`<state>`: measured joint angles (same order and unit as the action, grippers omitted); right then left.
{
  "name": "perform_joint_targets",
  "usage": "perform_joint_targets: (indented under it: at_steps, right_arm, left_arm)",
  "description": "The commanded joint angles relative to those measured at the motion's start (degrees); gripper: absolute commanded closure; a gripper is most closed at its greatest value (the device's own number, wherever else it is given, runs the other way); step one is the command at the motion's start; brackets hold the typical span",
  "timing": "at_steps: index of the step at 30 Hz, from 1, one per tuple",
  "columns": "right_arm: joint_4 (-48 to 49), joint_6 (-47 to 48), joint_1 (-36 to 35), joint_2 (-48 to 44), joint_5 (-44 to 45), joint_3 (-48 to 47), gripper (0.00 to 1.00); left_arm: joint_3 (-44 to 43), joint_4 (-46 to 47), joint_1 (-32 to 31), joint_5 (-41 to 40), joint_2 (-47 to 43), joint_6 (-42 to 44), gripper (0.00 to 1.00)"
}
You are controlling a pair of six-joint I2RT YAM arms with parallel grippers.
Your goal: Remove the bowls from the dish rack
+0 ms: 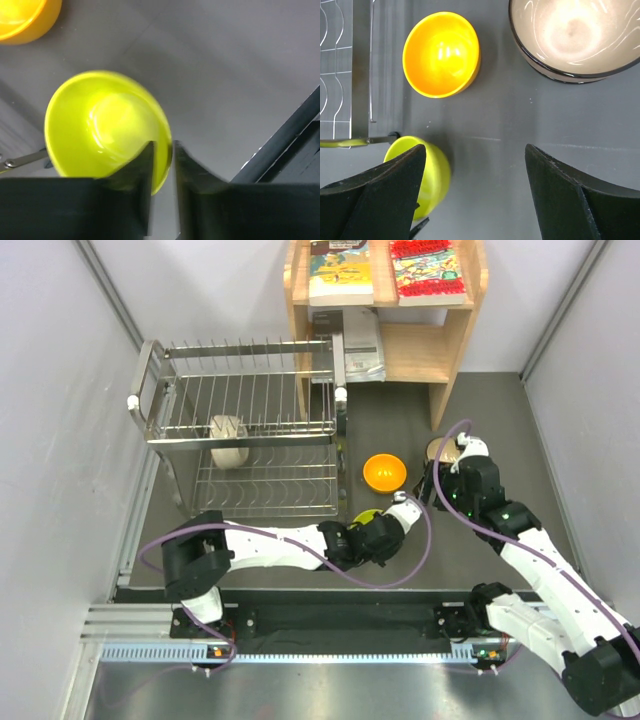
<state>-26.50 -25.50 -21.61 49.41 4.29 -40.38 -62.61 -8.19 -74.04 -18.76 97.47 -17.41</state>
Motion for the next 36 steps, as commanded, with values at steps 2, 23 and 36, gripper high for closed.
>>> perform_joint_targets:
  at_steps: [2, 23, 36]
  right_arm:
    - [-0.13, 1.15, 0.60, -1.07, 1.51, -0.14, 0.20]
    - [0.39, 0.19, -3.00, 8.07, -2.28, 1.88, 0.23]
    - [2.68, -3.86, -12.93, 17.38, 0.63, 0.39, 0.27]
  left_arm:
    - [-2.78, 3.00, -0.66, -0.48, 0.44, -0.78, 0.61]
    - [6.88, 5.99, -1.55, -16.37, -21.96, -1.14, 0.25]
    - [13.83, 5.02, -1.63, -25.09, -28.21, -6.14, 0.25]
